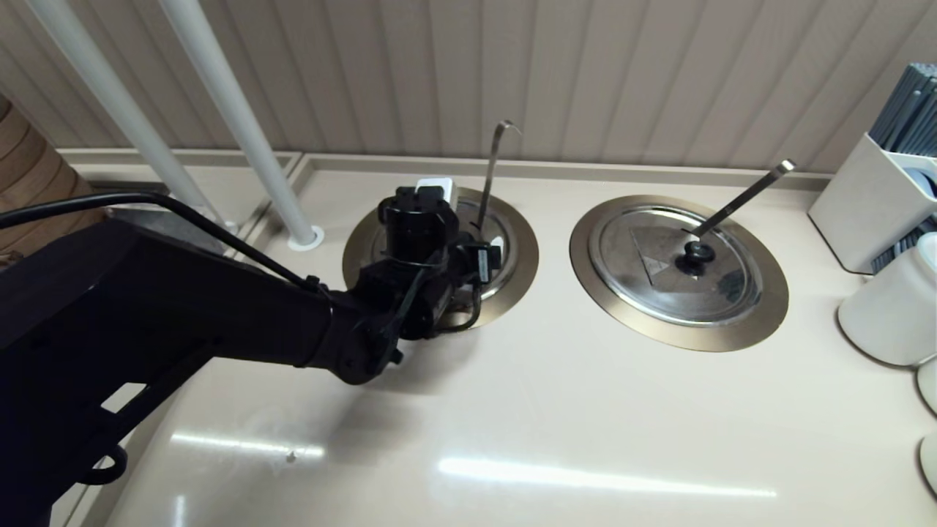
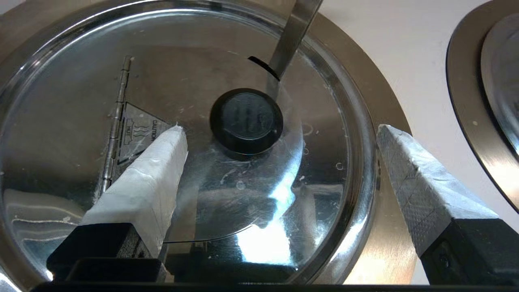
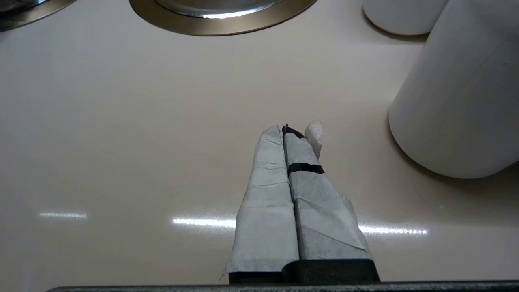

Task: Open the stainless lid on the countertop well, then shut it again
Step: Open the lid

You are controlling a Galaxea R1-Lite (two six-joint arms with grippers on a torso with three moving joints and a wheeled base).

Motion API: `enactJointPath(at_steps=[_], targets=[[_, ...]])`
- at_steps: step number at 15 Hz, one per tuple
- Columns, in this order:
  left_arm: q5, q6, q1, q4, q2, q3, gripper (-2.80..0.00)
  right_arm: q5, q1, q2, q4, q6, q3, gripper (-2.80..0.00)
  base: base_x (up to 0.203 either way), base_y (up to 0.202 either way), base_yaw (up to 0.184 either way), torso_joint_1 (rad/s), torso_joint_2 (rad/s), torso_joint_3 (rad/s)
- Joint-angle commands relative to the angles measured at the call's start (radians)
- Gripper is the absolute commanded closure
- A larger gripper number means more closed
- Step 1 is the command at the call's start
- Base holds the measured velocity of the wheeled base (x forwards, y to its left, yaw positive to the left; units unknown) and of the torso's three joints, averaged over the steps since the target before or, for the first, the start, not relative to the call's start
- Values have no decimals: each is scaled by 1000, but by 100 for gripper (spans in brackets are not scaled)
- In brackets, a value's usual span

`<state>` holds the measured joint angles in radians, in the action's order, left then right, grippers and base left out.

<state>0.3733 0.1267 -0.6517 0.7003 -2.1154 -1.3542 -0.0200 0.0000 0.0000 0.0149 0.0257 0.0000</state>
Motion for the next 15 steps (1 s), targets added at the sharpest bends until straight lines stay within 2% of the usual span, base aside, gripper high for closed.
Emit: enactJointPath(at_steps=[1, 6, 15], targets=[[5, -2, -1, 15, -3, 9, -280, 0, 0, 0, 0, 0, 5, 0, 0, 0, 0, 0, 0, 0], [34, -35, 2, 71, -66, -1, -280, 2, 0, 0, 0, 0, 5, 0, 0, 0, 0, 0, 0, 0], [72, -35, 40, 122, -149, -69, -280, 0, 0, 0, 0, 0, 5, 0, 0, 0, 0, 0, 0, 0]])
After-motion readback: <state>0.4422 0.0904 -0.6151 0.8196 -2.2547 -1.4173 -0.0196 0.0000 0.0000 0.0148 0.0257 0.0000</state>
